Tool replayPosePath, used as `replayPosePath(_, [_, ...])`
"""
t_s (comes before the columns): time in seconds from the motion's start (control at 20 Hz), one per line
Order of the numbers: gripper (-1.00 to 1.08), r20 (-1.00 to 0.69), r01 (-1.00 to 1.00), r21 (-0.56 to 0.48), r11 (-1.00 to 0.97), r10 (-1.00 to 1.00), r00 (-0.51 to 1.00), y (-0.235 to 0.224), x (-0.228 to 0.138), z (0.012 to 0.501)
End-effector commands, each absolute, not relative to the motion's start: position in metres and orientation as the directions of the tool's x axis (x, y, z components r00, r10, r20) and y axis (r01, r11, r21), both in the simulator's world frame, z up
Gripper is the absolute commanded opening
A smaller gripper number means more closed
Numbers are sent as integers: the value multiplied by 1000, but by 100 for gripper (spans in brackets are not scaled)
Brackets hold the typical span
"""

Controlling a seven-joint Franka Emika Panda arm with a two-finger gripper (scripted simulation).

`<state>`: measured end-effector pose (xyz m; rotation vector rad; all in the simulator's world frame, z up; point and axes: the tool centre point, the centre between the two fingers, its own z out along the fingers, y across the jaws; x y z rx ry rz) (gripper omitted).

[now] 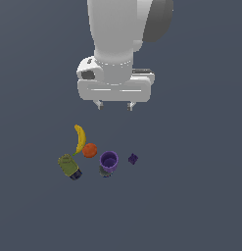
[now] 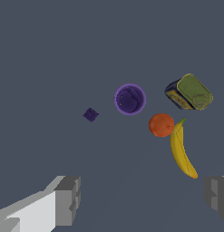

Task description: Pick up a designated object from a clutter of objects.

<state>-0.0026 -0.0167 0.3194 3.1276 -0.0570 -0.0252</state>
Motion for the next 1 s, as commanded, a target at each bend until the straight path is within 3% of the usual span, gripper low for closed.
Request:
replayPosePath(0.0, [100, -16, -36, 14, -999, -37, 999, -17, -3, 319])
replayPosePath(0.95, [100, -9, -1, 32, -999, -2, 1000, 2, -3, 325])
